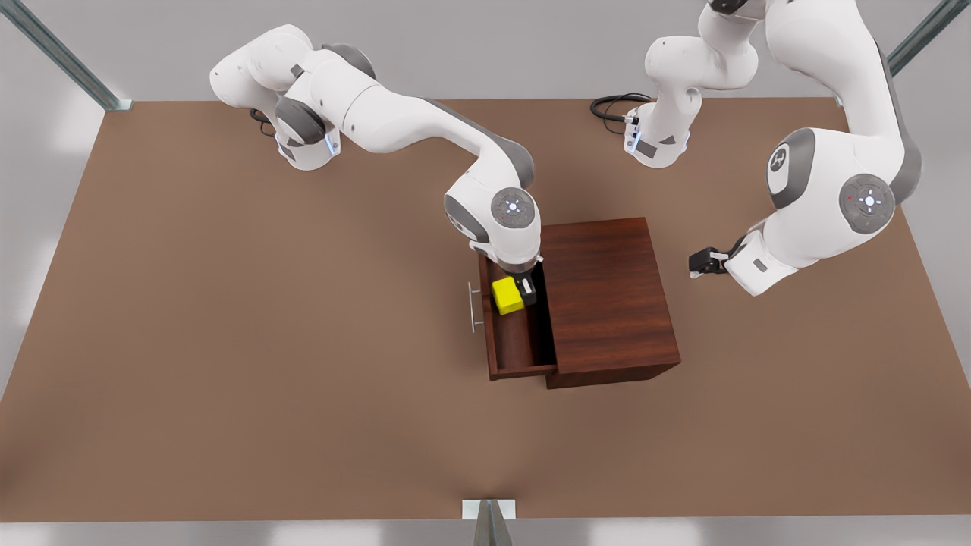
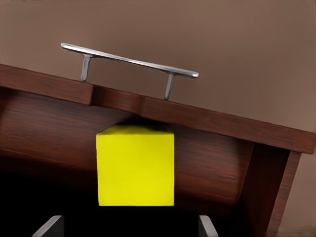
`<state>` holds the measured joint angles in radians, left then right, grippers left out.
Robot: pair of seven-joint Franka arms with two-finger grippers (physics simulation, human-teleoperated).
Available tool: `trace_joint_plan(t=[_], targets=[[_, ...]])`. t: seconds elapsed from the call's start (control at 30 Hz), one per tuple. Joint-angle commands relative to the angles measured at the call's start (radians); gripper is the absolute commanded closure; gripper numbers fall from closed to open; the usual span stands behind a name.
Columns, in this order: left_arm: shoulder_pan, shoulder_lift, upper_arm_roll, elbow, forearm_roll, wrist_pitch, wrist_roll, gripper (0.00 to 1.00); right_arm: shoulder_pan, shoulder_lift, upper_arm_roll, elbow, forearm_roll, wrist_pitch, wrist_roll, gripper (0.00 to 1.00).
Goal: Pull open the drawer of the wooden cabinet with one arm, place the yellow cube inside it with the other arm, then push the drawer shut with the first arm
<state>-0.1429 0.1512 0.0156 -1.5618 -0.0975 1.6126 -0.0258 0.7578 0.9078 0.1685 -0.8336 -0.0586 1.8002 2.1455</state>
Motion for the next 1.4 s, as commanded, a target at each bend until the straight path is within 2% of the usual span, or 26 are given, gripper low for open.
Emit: trace_joint_plan(t=[0.0, 0.03, 0.1, 0.2, 0.23, 0.27, 0.3, 0.33, 0.37, 0.43, 0.5, 0.6, 0.77, 0.9, 1.03, 1.1, 1.2, 1.37], targets=[[0.002, -0.001, 0.001, 0.009, -0.001, -0.002, 0.0, 0.0, -0.002, -0.004, 0.0, 0.001, 0.0, -0.004, 0.162, 0.0], [0.002, 0.01, 0.001, 0.023, 0.004, 0.0, 0.0, 0.0, -0.008, -0.017, -0.024, 0.001, -0.007, -0.034, 0.123, 0.0], [-0.018, 0.016, -0.002, 0.029, 0.073, 0.013, 0.006, 0.0, -0.153, -0.096, -0.026, 0.001, -0.006, -0.194, -0.099, 0.0], [-0.07, 0.022, -0.002, 0.029, 0.076, 0.015, -0.08, 0.0, -0.537, -0.24, -0.024, -0.004, 0.0, -0.488, -0.791, 0.0], [-0.13, 0.025, -0.005, 0.042, 0.055, 0.016, -0.206, 0.0, -0.693, -0.27, 0.005, -0.012, 0.003, -0.558, -1.1, 0.0], [-0.23, 0.036, -0.006, 0.046, 0.065, 0.016, -0.363, 0.0, -0.802, -0.306, 0.014, -0.087, -0.001, -0.549, -1.343, 0.0], [-0.334, 0.126, -0.008, 0.182, 0.053, -0.002, -0.569, 0.0, -0.908, -0.345, 0.014, -0.199, -0.006, -0.483, -1.573, 0.0], [-0.431, 0.24, -0.008, 0.331, 0.067, -0.045, -0.741, 0.0, -0.971, -0.45, 0.014, -0.384, -0.01, -0.32, -1.806, 0.0], [-0.518, 0.34, -0.006, 0.459, 0.067, -0.04, -0.943, 0.0, -1.005, -0.604, 0.013, -0.626, -0.018, -0.139, -1.885, 0.0], [-0.618, 0.484, -0.003, 0.637, 0.067, 0.03, -1.215, 0.0, -1.023, -0.713, 0.009, -0.774, -0.015, -0.125, -1.885, 0.0], [-0.714, 0.557, -0.002, 0.658, 0.099, 0.167, -1.312, 0.0, -1.009, -0.73, 0.019, -0.777, -0.017, -0.167, -1.891, 0.0], [-0.8, 0.643, 0.001, 0.664, 0.288, 0.331, -1.519, 0.0, -0.992, -0.715, 0.019, -0.776, -0.013, -0.153, -1.883, 0.0], [-0.791, 0.749, 0.012, 0.698, 0.288, 0.515, -1.68, 0.0, -0.957, -0.69, 0.019, -0.771, -0.015, -0.122, -1.879, 0.0], [-0.794, 0.821, 0.061, 0.698, 0.289, 0.624, -1.678, 0.0, -0.953, -0.684, 0.019, -0.768, -0.015, -0.122, -1.879, 0.0], [-0.797, 0.852, 0.07, 0.698, 0.331, 0.633, -1.668, 0.0, -0.953, -0.682, 0.017, -0.766, -0.018, -0.088, -1.905, 0.0], [-0.8, 0.852, 0.07, 0.697, 0.36, 0.621, -1.655, 0.0, -0.971, -0.69, 0.006, -0.754, -0.007, -0.113, -2.116, 0.0], [-0.811, 0.843, 0.066, 0.691, 0.36, 0.472, -1.504, 0.0, -0.965, -0.684, 0.011, -0.743, -0.004, -0.113, -2.113, 0.0], [-0.804, 0.851, 0.076, 0.687, 0.36, 0.475, -1.404, 0.0, -0.969, -0.684, 0.011, -0.74, -0.009, -0.116, -2.129, 0.0]])
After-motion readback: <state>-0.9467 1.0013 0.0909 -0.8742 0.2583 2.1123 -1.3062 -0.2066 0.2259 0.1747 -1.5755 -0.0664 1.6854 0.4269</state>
